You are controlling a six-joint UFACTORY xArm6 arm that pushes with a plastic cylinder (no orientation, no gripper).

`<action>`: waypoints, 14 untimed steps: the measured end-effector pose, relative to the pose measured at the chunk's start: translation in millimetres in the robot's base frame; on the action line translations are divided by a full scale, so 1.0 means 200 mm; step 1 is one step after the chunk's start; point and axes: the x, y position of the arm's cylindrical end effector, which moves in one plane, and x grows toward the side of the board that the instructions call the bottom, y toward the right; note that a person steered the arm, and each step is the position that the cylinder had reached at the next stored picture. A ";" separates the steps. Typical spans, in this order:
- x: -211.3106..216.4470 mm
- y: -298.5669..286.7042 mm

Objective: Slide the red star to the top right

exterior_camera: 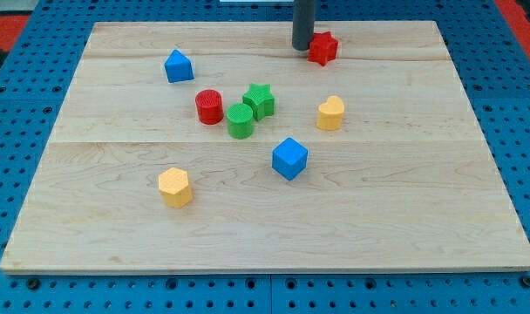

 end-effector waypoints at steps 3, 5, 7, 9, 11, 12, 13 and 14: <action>0.03 -0.16; 0.12 -0.06; 0.09 0.17; 0.06 0.50; 0.06 0.51; 0.15 0.44; 0.17 0.62; 0.17 0.76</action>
